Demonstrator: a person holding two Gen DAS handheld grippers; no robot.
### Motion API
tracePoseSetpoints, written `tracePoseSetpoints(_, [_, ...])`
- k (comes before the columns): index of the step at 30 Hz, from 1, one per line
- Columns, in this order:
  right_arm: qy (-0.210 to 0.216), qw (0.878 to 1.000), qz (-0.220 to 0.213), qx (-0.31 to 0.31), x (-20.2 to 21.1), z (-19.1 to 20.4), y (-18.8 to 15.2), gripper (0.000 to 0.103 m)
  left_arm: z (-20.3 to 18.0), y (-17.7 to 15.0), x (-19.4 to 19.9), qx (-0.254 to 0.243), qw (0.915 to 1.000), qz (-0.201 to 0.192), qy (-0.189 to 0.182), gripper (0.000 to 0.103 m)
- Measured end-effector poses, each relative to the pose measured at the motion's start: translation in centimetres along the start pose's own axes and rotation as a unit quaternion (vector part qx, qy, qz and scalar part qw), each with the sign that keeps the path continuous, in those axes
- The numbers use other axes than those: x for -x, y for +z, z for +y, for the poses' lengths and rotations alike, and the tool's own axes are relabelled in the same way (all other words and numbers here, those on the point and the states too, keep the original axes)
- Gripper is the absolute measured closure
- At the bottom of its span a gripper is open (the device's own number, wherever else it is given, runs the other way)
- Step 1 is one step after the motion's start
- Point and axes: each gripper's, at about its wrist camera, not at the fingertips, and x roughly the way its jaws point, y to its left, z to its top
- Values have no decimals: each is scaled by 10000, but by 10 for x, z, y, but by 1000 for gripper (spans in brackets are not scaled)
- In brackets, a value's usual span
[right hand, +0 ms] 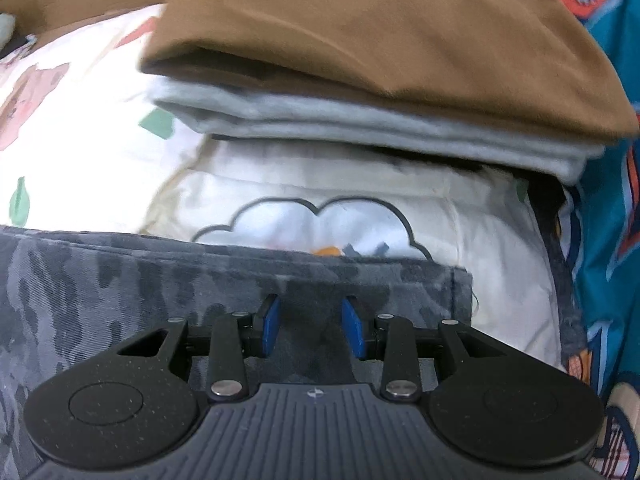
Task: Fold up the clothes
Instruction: 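Open the left tool and release the waistband onto the duvet, then pinch the pants fold edge with the right tool while the left tool closes on the pants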
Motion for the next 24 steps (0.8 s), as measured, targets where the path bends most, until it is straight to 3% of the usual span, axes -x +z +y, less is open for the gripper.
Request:
tracePoseSetpoints(1, [57,9999,-33,85,2,3,2,62,0,0,-1,34,10000,24,54,65])
tracePoseSetpoints(6, [330,9980,-173,508,7,18,10,60,10,3,12,167,9998,2,103,45])
tracePoseSetpoints(11, [452,9935,-225,1021,4,34,15,52,15,8,40,-6,9997,-213,136,45])
tracePoseSetpoints(15, [464,9872,-213,1509,0,44,19,52,13,14,64,-74,9991,-406,-7,45])
tracePoseSetpoints(24, [558,9653,-49,2551,-10,61,22,53,-42,19,93,-643,9921,-738,-789,45])
